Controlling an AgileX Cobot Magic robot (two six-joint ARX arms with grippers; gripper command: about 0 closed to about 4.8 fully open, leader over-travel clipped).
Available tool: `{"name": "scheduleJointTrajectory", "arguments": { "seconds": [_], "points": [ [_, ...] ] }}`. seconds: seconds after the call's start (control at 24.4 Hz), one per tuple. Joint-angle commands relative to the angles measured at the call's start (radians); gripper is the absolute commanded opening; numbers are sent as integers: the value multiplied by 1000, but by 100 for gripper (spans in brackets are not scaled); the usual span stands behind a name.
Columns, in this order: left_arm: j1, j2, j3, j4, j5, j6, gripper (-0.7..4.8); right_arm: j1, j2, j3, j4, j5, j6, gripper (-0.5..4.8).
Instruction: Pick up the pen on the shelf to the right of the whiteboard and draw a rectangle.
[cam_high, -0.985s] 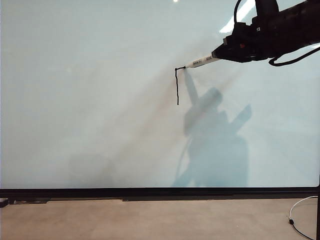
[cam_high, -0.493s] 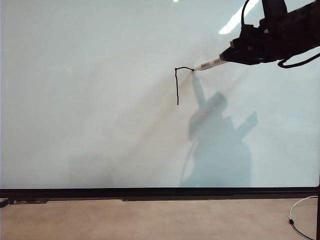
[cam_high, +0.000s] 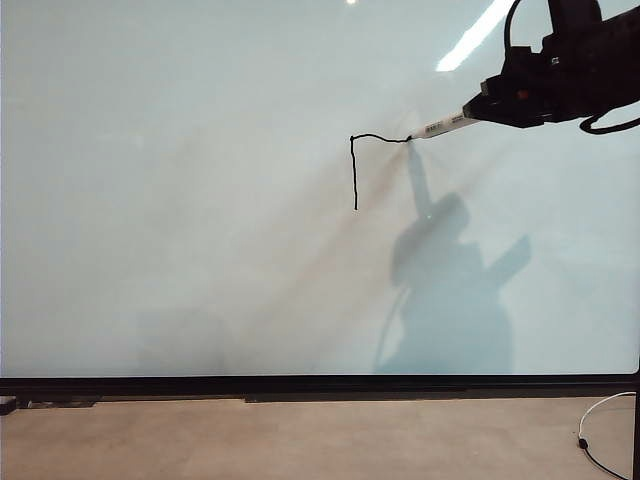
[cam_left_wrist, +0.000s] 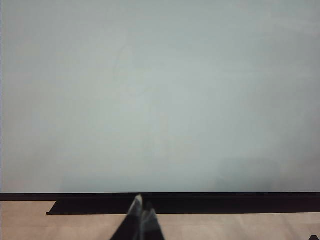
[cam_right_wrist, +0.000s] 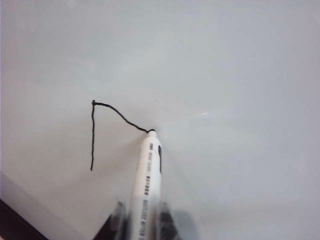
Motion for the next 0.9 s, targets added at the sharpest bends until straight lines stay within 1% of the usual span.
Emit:
{"name": "scheduleJointTrajectory", "arguments": {
  "seconds": [0.04,0.62,0.82,0.9],
  "points": [
    [0,0,3,6,4,4,-4,-10,-22,2,16,22,-1,-6],
    [0,0,3,6,3,4,-4,-18,-51,-24,3,33,-1,-6],
    [0,0,3,6,4,4,-4,-13,-58,-37,3,-41,19,-6],
    [0,0,3,6,3,4,-4,21,-70,-66,17,-35,23,-6]
  ]
}}
